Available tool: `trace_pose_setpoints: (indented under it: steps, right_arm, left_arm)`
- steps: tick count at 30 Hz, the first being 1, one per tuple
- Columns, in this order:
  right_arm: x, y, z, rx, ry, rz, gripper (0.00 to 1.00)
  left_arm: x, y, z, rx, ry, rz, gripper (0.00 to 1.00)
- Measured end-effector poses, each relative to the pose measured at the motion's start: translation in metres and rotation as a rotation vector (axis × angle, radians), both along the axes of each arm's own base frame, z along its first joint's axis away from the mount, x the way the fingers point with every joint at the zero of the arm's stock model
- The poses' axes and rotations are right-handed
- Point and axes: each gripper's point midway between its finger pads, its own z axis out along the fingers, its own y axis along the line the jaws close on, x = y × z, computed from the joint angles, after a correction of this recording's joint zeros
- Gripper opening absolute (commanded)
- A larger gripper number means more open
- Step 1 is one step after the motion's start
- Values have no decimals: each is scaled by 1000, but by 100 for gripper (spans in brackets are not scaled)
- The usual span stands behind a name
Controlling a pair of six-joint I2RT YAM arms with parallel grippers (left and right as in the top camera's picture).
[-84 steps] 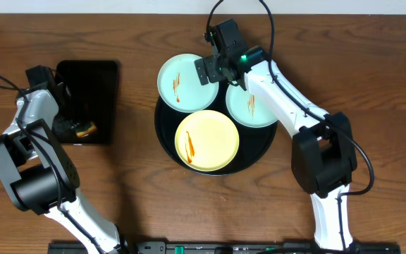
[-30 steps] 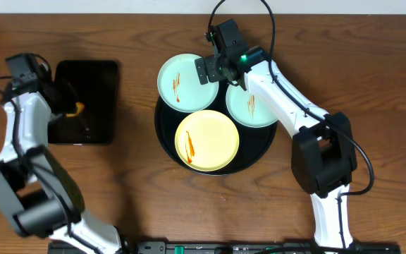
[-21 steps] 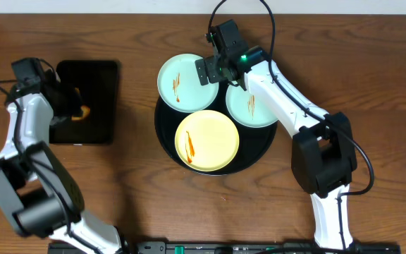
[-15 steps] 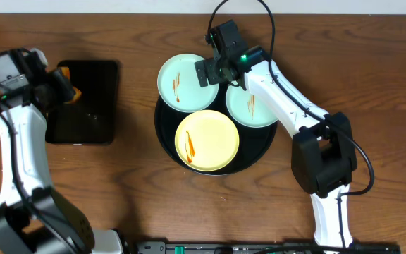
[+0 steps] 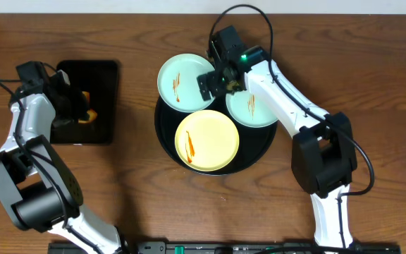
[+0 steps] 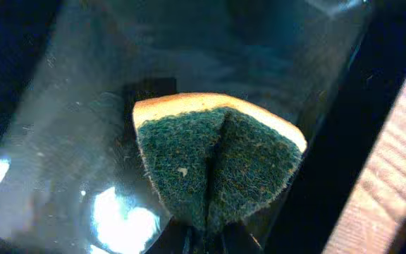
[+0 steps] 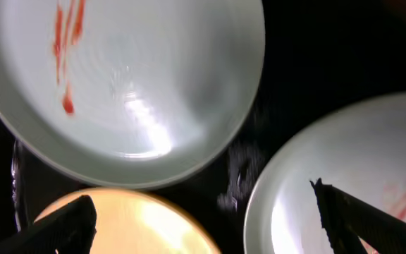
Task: Clean dirty plates on tray and stack at the side
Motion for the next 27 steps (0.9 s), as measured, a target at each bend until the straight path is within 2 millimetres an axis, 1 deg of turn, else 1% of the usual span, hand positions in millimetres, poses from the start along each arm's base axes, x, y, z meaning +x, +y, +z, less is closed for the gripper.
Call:
trace_pose_setpoints:
  steps: [2,3,6,8,10,11,12,13,15,17,18,20,21,23,25,26,27]
  right_arm:
    - [-6,-3,6,-7,11,7,99]
    - [-8,-4,12,-8,8,14,99]
    - [-16,-9,37,-7,-11,35,99]
    - [-24,-12,59,-2,-29,49,99]
    - [-32,-12,74,3,-35,62,99]
    - [-36,-11,79,7,-31,70,99]
    - [-41,-10,80,9,-21,80,99]
    - [-47,-7,80,11,-3,92,99]
    - [-61,-2,76,11,47,120,99]
    - [-73,3,73,10,80,144,99]
    - [-78,5,72,6,93,158,99]
    - [-91,7,70,-17,123,177,99]
    - [-95,6,68,-34,132,181,99]
    - [-104,3,66,-79,150,191,99]
    - [-110,-1,64,-122,157,184,99]
    - [-111,-3,63,-141,160,173,99]
    - [-112,-8,62,-167,163,149,99]
  left_arm:
    - [2,1,14,15,-33,0,7]
    - [3,1,25,27,-58,0,7]
    - [3,1,70,72,-154,0,7]
    - [3,1,98,102,-222,-1,7]
    - [6,2,114,120,-264,-3,6]
    - [7,3,115,125,-272,-5,7]
    - [9,3,111,122,-265,-6,7]
    - [10,4,102,117,-249,-8,7]
    - [12,5,79,100,-202,-16,7]
    - [9,4,35,59,-107,-22,7]
    - [5,3,21,42,-73,-23,7]
    - [-4,0,2,19,-19,-25,7]
    - [-7,-1,0,15,-10,-26,7]
    - [-6,0,8,25,-27,-29,7]
    - [-5,1,27,46,-69,-31,7]
    - [-6,0,41,59,-95,-31,7]
    - [-8,-1,65,80,-138,-31,7]
